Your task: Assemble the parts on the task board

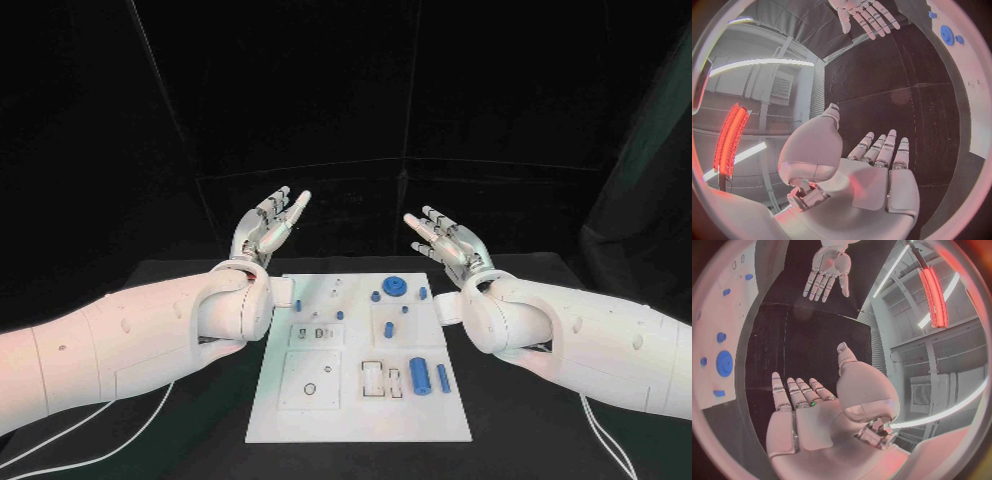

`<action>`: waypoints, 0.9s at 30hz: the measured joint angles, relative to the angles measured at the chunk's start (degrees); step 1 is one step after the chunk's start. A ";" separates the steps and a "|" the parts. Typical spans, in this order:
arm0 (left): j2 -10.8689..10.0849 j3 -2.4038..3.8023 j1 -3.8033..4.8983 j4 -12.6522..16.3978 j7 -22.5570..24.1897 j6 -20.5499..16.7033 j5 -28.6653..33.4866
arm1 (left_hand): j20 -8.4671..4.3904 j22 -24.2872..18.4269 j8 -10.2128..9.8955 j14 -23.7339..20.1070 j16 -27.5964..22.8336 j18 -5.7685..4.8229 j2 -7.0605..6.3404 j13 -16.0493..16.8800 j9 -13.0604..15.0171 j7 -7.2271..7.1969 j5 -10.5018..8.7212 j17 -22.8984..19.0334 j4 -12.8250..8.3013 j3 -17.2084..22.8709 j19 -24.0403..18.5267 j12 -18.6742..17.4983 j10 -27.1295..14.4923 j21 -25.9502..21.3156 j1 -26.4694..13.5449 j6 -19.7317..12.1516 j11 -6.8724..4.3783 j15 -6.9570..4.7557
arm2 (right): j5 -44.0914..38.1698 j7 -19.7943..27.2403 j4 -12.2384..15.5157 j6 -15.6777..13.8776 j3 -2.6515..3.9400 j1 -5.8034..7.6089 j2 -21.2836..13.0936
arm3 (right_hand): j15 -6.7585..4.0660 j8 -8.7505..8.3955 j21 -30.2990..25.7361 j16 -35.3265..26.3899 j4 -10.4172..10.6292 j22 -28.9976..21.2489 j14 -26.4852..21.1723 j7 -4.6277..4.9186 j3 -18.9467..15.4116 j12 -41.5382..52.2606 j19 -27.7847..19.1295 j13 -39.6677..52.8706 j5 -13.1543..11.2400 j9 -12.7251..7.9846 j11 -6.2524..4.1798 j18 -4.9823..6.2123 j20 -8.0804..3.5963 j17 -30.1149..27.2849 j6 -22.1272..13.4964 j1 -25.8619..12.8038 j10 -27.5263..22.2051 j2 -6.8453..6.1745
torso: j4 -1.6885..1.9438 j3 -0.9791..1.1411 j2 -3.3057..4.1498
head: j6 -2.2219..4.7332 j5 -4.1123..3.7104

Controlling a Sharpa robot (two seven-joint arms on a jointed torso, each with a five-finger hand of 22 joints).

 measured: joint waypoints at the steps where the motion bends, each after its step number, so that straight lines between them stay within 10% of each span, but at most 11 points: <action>1: 0.00 0.00 0.00 -0.01 0.20 0.21 0.13 | 0.46 0.00 0.20 0.56 0.18 -0.01 0.10 0.05 0.06 -0.02 0.25 0.08 0.48 -0.05 0.16 0.00 0.39 0.18 1.52 0.56 0.38 0.19 | -0.60 -0.42 -0.21 1.12 0.02 0.09 0.06 | 0.43 0.00 0.23 0.00 -0.16 0.11 0.43 0.18 -0.17 0.00 0.28 0.05 0.35 0.06 0.49 0.00 0.28 0.07 0.18 1.37 0.19 0.23 | 0.00 0.00 -0.01 | 0.00 0.00; 10: -0.29 0.00 -0.05 -0.03 1.16 1.46 0.83 | 0.57 0.04 0.20 0.66 0.32 0.00 0.18 0.04 0.06 -0.10 0.35 0.08 0.54 -0.11 0.18 0.03 0.30 0.18 2.04 0.66 0.73 0.28 | -4.79 -3.23 -1.69 8.14 0.04 0.48 0.13 | 2.82 0.35 1.20 0.65 -1.55 0.53 3.96 0.26 -0.69 0.55 1.33 0.42 0.52 0.38 2.94 0.06 1.03 0.47 2.83 5.06 3.26 0.90 | -0.01 -0.01 0.00 | 0.01 -0.03; 14: -1.48 -0.02 -0.08 0.03 1.20 1.93 1.09 | 0.82 0.19 0.19 2.25 0.57 0.00 0.88 0.13 0.13 0.06 0.35 0.36 0.23 -0.42 0.43 0.25 1.00 0.41 2.74 1.17 1.43 0.69 | -7.31 -3.26 -3.07 8.18 0.04 0.50 -0.78 | 3.85 2.37 4.49 3.41 -4.65 2.23 17.46 0.80 -0.11 3.01 9.39 1.55 0.52 1.49 4.35 2.21 0.93 1.69 11.68 9.51 15.10 0.84 | -0.08 -0.04 0.00 | -0.04 -0.15; 17: -2.10 -0.03 -0.08 0.43 1.17 2.60 1.18 | 0.96 0.61 0.68 5.77 1.46 -0.01 1.20 0.38 0.38 0.06 0.35 0.85 -1.11 -0.90 2.25 0.68 3.06 1.20 4.88 3.30 2.49 1.33 | -10.39 -3.09 -4.01 7.82 0.04 0.50 -0.80 | 2.37 4.79 8.71 6.58 -6.82 4.13 31.90 1.53 0.45 6.38 18.79 2.81 0.33 2.70 3.26 4.09 0.85 2.73 22.20 12.44 30.36 0.81 | -0.08 -0.09 0.00 | 0.05 -0.23; 23: -4.49 -0.03 -0.06 2.22 0.73 4.47 0.94 | 0.92 3.83 2.98 24.67 6.45 -0.02 1.19 1.71 1.51 0.89 0.35 3.17 -5.69 -1.37 18.89 3.34 19.03 7.65 10.09 15.90 3.56 2.05 | -17.91 -2.95 -5.32 7.20 0.04 1.03 -1.18 | -1.32 7.77 14.16 9.82 -10.26 5.82 47.80 3.93 1.22 8.86 29.21 2.79 -0.34 3.74 0.30 6.25 -0.23 3.02 39.62 16.00 44.79 1.13 | -0.08 -0.12 0.28 | 0.27 -0.36; 27: -6.62 -0.03 0.04 4.19 0.30 5.71 0.42 | 0.27 6.61 5.86 35.91 10.14 1.60 1.56 2.90 2.67 2.81 0.35 4.32 -9.33 -0.74 36.98 7.81 37.75 14.75 13.63 31.05 1.52 -0.96 | -24.33 -3.46 -5.96 7.22 0.14 2.36 -1.12 | -3.53 7.76 16.68 10.33 -12.64 6.45 54.83 5.28 1.71 8.63 34.11 2.45 -0.65 3.26 -1.41 6.25 -2.30 3.03 44.87 17.15 50.09 1.81 | -0.02 -0.05 1.07 | 0.66 -0.40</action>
